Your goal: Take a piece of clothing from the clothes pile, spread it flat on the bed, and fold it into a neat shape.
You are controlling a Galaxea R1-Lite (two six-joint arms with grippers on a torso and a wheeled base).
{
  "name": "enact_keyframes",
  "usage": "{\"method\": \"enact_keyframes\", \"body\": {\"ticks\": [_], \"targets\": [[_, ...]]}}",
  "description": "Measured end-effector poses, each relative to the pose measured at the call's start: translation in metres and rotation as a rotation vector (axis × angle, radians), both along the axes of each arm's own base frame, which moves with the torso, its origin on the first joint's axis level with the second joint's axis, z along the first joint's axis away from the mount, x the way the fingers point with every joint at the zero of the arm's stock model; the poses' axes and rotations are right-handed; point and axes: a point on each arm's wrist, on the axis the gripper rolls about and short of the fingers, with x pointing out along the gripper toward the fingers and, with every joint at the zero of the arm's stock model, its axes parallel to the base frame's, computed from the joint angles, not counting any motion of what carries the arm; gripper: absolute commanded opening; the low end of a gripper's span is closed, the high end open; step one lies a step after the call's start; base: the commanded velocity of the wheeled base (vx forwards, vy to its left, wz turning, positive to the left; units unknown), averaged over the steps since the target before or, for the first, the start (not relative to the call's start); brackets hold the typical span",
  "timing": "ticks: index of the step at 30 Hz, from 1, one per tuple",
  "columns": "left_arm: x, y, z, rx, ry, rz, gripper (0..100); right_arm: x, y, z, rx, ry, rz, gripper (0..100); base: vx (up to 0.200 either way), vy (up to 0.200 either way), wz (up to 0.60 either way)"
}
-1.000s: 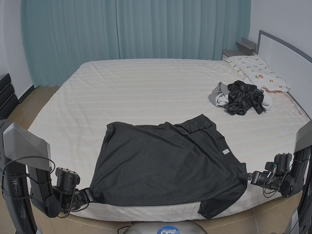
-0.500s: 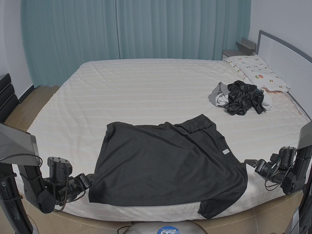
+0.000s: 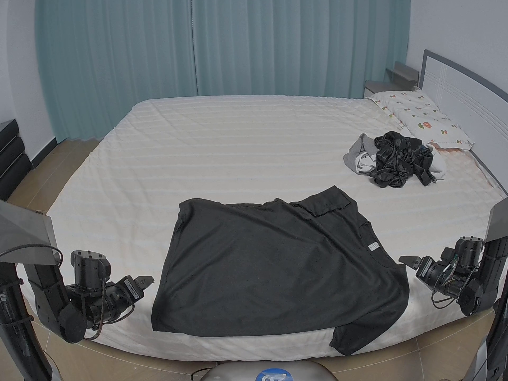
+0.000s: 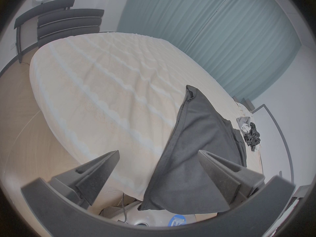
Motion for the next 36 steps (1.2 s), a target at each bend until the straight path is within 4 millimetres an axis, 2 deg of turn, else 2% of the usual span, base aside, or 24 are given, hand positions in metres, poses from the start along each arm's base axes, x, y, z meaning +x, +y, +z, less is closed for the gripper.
{"method": "enact_keyframes", "body": {"ticks": [3,8,15,22,27,36], "targets": [[0.002,0.0,0.001,-0.016,-0.005,0.013,100,0.0,0.001,0.0,0.0,0.001,0.002,100,0.0,0.0,0.0],[0.006,-0.002,0.002,-0.055,-0.018,0.033,100,0.003,0.001,0.004,-0.005,-0.03,0.002,100,0.2,0.0,0.0],[0.007,-0.008,0.003,-0.078,-0.023,0.023,100,0.015,0.016,0.015,-0.012,-0.101,0.04,100,0.2,0.0,0.0],[0.009,-0.013,0.004,-0.118,-0.027,0.013,100,0.049,0.051,0.025,0.006,-0.189,0.065,100,0.0,0.0,0.0],[0.009,-0.014,0.004,-0.154,-0.024,0.019,100,0.078,0.087,0.026,0.028,-0.204,0.126,100,0.0,0.0,0.0],[0.01,-0.015,0.003,-0.175,-0.015,0.027,100,0.124,0.119,0.019,0.079,-0.135,0.132,100,0.0,0.0,0.0]]}}
